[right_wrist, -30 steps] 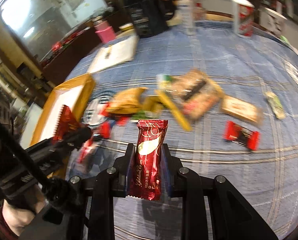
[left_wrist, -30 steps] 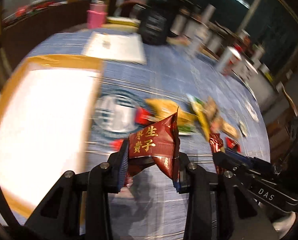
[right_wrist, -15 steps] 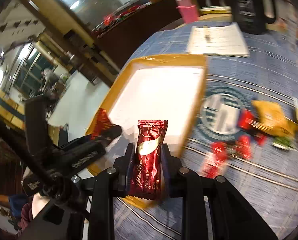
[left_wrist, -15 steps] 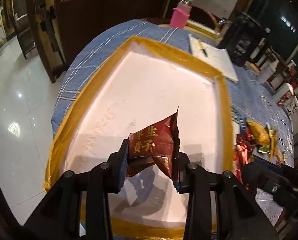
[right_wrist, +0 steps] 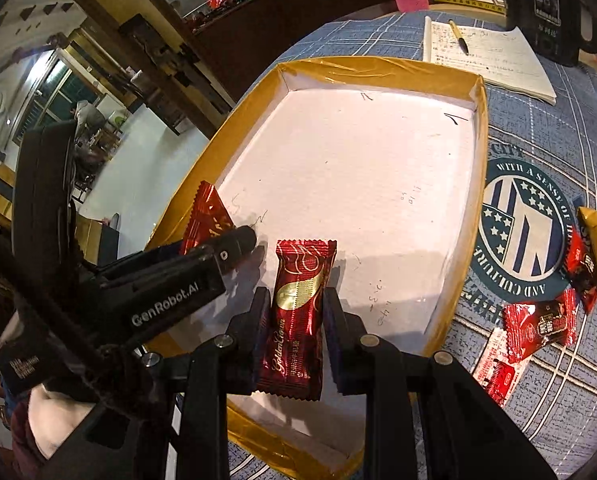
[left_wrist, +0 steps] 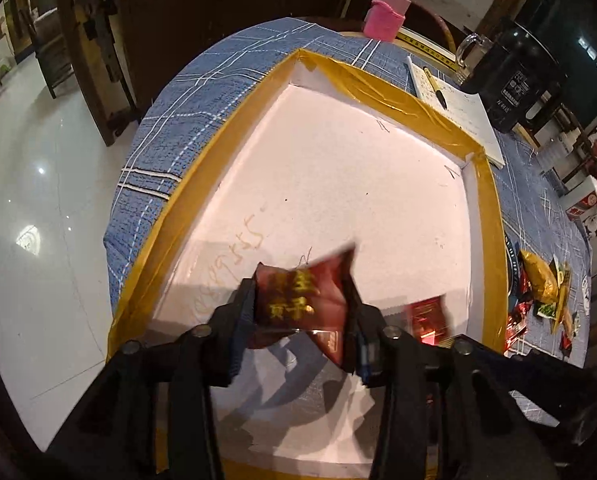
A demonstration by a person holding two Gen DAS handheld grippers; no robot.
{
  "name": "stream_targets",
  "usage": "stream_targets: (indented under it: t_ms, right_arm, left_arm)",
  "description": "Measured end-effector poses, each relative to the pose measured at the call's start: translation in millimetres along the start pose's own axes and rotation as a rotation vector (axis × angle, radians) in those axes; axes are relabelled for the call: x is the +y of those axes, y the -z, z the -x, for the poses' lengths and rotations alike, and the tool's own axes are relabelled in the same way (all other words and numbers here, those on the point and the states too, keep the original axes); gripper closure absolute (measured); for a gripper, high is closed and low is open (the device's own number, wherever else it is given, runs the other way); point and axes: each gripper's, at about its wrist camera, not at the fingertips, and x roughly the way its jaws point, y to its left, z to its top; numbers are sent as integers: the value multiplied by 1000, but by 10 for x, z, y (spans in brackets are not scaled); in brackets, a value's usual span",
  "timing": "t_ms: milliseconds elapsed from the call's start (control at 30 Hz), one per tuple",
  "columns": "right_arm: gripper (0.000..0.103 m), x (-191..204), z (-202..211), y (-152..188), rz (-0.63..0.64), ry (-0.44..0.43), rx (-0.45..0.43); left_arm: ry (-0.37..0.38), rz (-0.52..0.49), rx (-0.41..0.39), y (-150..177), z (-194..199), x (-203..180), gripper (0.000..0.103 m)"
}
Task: Organize snacks
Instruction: 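Carry both snacks over the white tray and open both grippers to drop them, then swing both grippers back toward the scattered snacks on the table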
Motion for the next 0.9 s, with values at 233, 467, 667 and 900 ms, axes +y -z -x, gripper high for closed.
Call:
stream_targets:
  t_ms: [233, 467, 667, 900]
  right_arm:
    - [72, 53, 174, -36, 57, -14, -74]
    - [72, -114, 891, 155, 48, -82, -316]
    - [70, -266, 1284, 534, -42, -181, -559]
    - [70, -274, 1231, 638, -250, -510, -512]
  left_arm:
    - [25, 13, -72, -27, 204, -34, 49]
    - [131, 0, -297, 59, 738, -131, 47]
    - [231, 34, -422, 370, 1001, -217, 41]
    - [292, 24, -500, 839, 1154, -392, 40]
